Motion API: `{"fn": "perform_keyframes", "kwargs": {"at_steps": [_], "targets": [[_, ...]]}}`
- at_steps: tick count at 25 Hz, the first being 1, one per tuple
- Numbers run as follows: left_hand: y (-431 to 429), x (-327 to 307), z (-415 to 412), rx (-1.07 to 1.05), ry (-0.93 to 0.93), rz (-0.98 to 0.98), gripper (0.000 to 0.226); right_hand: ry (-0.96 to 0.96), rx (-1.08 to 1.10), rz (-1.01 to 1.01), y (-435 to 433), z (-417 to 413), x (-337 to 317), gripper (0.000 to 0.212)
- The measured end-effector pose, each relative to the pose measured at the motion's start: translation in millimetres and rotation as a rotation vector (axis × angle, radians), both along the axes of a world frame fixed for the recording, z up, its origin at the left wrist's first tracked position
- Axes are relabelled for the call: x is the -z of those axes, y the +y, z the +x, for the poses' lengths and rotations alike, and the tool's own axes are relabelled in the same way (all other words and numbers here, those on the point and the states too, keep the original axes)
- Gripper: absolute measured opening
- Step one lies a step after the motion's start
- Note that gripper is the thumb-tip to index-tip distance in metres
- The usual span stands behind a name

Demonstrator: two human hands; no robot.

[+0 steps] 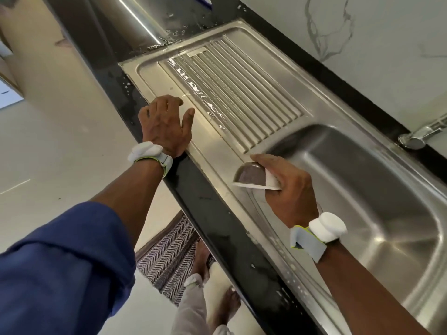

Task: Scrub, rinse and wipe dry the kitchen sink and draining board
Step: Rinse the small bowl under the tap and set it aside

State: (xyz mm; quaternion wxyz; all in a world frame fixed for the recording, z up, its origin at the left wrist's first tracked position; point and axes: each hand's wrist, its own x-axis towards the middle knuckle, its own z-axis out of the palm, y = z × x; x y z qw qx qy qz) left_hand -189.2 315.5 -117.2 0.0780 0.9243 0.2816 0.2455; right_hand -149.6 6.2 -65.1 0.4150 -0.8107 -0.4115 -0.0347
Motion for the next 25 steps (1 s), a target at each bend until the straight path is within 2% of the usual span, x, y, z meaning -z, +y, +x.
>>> {"fn": "perform_keyframes", "kwargs": {"at_steps": [3,5,10,14,20,25], "targets": [[-1,-1,-3,0.054,0.013,0.024,0.047,0.072,0.198,0.082,-4,-11,-3,0.035],[-2,-4,-2,0.107,0.026,0.039,0.047,0.228,0.378,0.13,-5,-21,-5,0.035],[-3,-6,3,0.26,0.103,0.11,0.046,0.572,0.688,0.26,-14,-41,-6,0.05],[-3,-12,13,0.457,0.126,0.223,0.045,0.784,0.962,0.408,-27,-35,-4,0.041],[-26,-39,80,0.753,0.128,0.18,0.047,1.025,1.099,0.78,-34,-4,-25,0.048],[-108,-61,162,1.04,0.136,0.066,0.044,1.118,1.168,1.088,-51,21,-42,0.045]]}}
